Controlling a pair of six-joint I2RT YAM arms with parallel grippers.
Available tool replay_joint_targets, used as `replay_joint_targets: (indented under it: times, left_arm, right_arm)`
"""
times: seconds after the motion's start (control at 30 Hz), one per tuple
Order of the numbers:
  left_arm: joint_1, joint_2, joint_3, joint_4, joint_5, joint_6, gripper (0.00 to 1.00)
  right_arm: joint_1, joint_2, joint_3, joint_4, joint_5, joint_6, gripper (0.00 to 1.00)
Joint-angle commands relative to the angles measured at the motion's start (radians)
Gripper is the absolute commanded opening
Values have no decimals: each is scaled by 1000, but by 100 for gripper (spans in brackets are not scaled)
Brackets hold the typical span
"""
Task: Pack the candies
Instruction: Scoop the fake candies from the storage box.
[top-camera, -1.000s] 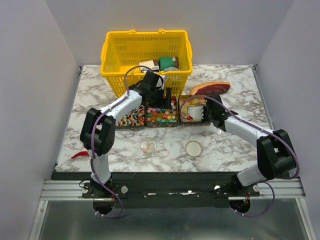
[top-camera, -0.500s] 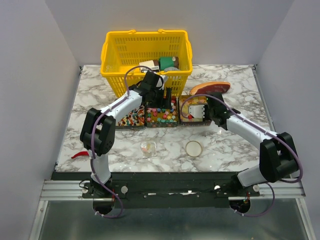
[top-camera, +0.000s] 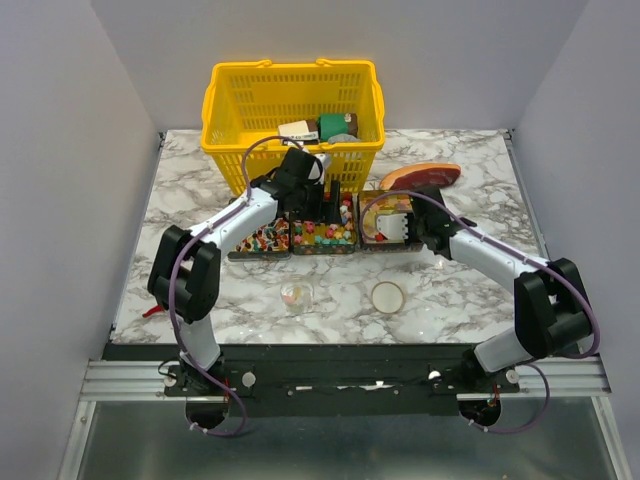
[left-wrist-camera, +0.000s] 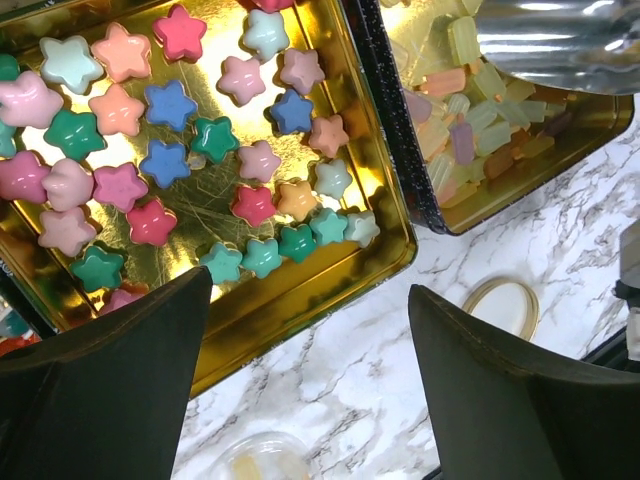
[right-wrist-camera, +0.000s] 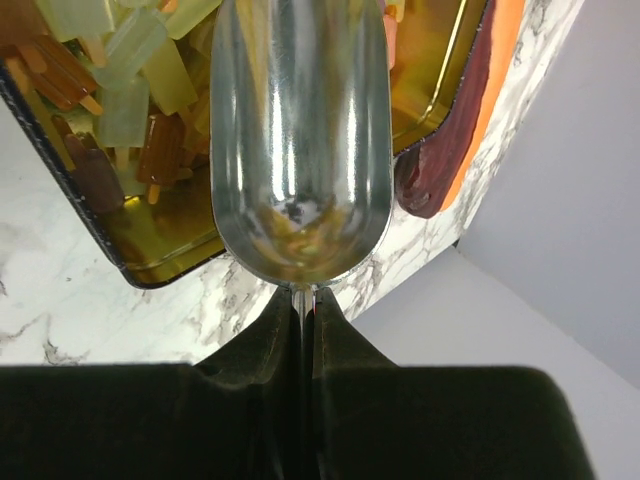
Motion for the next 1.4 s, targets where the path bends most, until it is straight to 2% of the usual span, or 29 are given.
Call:
replay_joint_targets:
  times: [0.0, 0.27, 0.4, 0.53, 0.87, 1.13, 1.27, 1.37]
  left_arm:
    - [-9, -62, -13, 9, -26, 3, 93]
    - [-35, -88, -69, 29, -12, 11, 93]
    - [-39, -85, -95, 31, -3, -14, 86]
    - [-39, -73, -108, 28, -3, -25, 84]
    - [-39, -22, -76, -6, -34, -18, 84]
    - [-39, -4, -71, -11, -64, -9, 84]
    - [-39, 2, -82, 29, -95, -9, 82]
    - [-39, 16, -80, 57, -118, -8, 77]
  right_arm:
    - [0, -15, -23, -51, -56, -18, 1]
    - [42, -49, -63, -96, -120, -21, 1]
    - [59, -7, -25, -157, -192, 45, 1]
    - [67, 42, 32, -202, -234, 99, 1]
    - [69, 131, 122, -335, -314, 228, 1]
    - [66, 276, 349, -568, -404, 427, 1]
    - [66, 281, 346, -613, -413, 476, 1]
    - [66, 252, 331, -622, -427, 511, 1]
